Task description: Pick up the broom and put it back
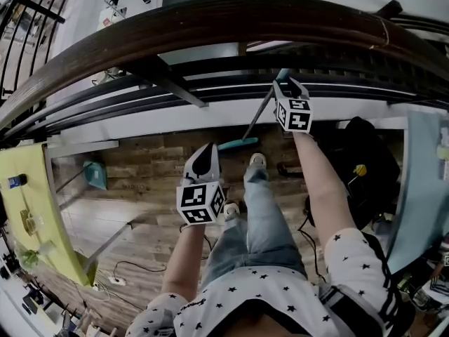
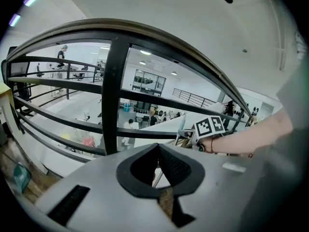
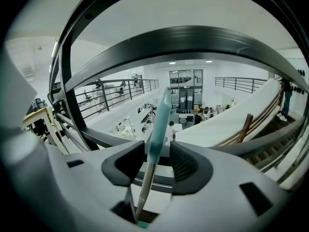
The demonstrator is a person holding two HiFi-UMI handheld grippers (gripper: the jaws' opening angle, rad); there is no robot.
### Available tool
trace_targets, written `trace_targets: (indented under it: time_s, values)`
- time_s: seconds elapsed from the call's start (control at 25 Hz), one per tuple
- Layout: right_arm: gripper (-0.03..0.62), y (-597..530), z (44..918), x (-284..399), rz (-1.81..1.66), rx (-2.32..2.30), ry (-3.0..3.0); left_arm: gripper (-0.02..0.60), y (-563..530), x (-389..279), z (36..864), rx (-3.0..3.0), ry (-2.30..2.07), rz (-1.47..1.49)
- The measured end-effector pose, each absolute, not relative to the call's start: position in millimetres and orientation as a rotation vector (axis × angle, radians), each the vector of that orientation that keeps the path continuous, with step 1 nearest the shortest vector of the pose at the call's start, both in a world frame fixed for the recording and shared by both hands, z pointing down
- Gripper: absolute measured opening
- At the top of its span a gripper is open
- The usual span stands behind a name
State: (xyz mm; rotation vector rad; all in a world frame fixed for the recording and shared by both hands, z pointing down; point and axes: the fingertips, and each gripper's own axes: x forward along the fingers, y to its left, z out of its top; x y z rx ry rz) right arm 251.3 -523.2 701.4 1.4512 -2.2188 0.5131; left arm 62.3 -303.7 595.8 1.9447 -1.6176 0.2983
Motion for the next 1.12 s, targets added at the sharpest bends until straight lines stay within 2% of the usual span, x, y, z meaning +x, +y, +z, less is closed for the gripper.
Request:
trace_targets:
  time_s: [0.24, 0.6, 1.12]
  values:
    - [0.156, -536.6, 708.2, 251.8, 0.536, 1.468, -2.208, 0.012, -302.3, 60.6, 605.5, 1.922, -1.616, 0.313]
    - [0.097, -540.0, 707.1, 245.3, 0.601, 1.456, -2.211, 0.012, -296.8, 60.6, 606.7, 1.913, -1.616, 0.328]
    - [0.089, -493.0, 689.8, 252.0, 0.626, 1.518, -2.185, 0.012, -270.1, 58.0, 591.5, 1.919, -1.618, 0.308]
